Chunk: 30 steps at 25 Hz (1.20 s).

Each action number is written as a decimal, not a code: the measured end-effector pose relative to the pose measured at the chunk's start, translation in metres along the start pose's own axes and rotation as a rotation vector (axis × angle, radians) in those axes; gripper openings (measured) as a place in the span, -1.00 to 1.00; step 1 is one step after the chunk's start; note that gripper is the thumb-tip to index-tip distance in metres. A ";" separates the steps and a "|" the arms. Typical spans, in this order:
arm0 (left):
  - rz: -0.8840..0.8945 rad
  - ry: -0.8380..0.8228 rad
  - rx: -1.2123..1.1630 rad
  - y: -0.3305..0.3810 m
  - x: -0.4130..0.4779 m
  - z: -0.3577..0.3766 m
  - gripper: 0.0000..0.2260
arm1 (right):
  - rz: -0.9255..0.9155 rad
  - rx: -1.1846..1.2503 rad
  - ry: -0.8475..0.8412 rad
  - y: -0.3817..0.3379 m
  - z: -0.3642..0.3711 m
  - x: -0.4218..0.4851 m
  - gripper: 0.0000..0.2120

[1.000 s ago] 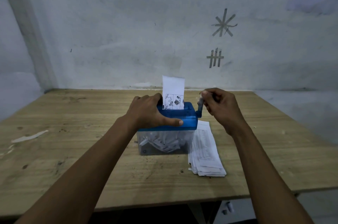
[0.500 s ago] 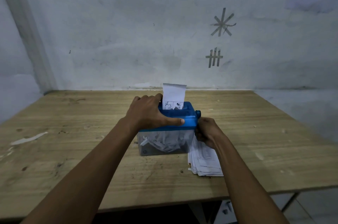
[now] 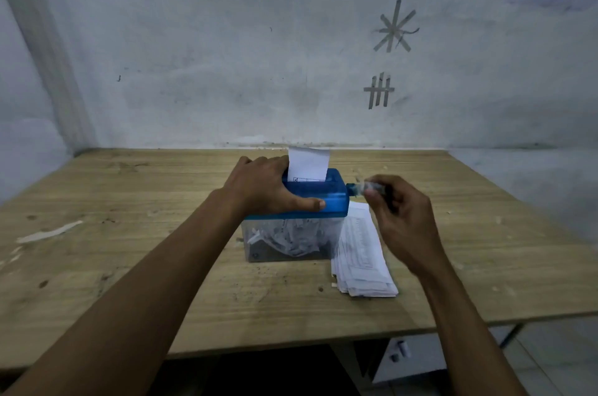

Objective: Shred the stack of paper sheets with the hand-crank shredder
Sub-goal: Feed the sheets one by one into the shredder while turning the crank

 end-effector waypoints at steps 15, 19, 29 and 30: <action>0.000 0.096 -0.048 0.005 -0.006 -0.004 -0.27 | 0.695 0.334 0.004 0.111 0.054 0.043 -0.81; -0.038 0.101 -0.048 0.003 -0.007 -0.003 -0.24 | 0.748 0.163 -0.082 0.103 0.051 0.023 -0.80; 0.015 0.080 -0.016 0.005 0.000 -0.001 -0.12 | 0.111 -0.131 -0.154 0.005 0.003 -0.009 -0.75; 0.024 0.073 -0.016 0.005 0.000 -0.001 -0.12 | 0.056 -0.096 -0.130 -0.002 0.001 -0.004 -0.82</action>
Point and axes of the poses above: each hand's wrist, its own x-axis towards the middle knuckle, its own z-axis out of the palm, y = z × x, the point moved 7 cm from there along x, towards the middle knuckle
